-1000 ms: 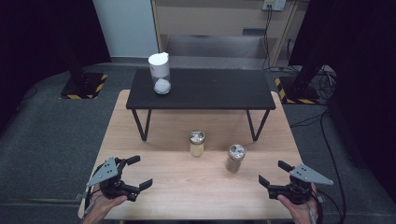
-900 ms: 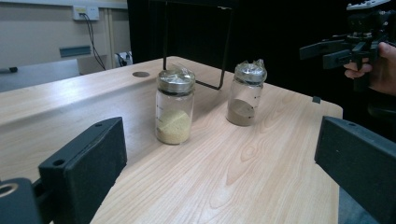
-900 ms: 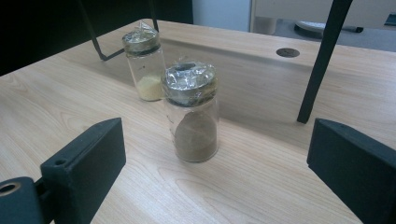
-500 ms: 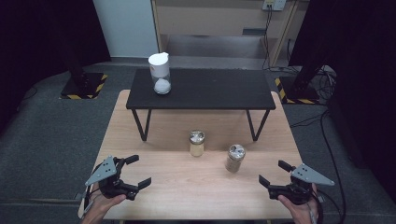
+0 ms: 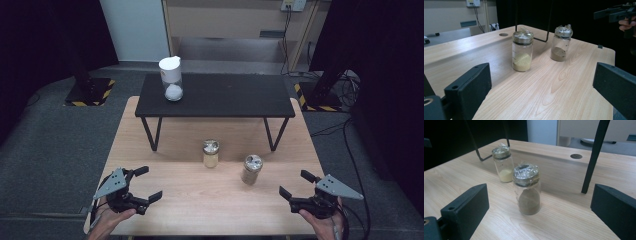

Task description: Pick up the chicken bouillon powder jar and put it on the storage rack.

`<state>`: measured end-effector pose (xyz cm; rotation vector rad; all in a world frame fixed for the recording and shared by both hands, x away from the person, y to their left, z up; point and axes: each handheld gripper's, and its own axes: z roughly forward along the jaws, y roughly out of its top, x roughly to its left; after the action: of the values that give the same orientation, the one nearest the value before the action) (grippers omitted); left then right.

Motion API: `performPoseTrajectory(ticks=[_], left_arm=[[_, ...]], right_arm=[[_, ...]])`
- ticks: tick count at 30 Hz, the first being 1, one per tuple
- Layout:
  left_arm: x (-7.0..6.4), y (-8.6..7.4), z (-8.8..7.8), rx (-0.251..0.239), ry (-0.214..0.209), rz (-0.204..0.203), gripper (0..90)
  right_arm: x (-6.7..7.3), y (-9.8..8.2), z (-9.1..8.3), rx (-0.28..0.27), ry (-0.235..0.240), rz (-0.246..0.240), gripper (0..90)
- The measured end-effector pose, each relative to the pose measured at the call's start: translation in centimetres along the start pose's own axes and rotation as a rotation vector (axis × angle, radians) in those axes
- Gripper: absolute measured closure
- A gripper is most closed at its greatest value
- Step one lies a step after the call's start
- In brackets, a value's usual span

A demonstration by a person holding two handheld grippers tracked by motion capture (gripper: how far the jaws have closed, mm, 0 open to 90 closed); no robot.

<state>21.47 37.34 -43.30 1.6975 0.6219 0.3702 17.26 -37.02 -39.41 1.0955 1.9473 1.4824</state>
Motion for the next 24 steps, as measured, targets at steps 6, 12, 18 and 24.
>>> performPoseTrajectory(ticks=[6,12,18,24], left_arm=[[0.0,0.0,0.0,-0.001,0.002,-0.004,1.0],[0.0,0.0,0.0,0.002,0.0,-0.001,0.9],[0.0,0.0,0.0,0.003,0.0,-0.003,0.9],[0.0,0.0,0.0,0.005,0.001,-0.003,1.0]], right_arm=[[0.1,1.0,-0.2,-0.007,0.025,0.001,2.3],[0.9,2.5,0.6,-0.012,0.071,-0.022,2.8],[1.6,4.1,1.8,-0.001,0.111,-0.045,3.2],[2.0,5.5,2.8,0.007,0.127,-0.06,3.5]])
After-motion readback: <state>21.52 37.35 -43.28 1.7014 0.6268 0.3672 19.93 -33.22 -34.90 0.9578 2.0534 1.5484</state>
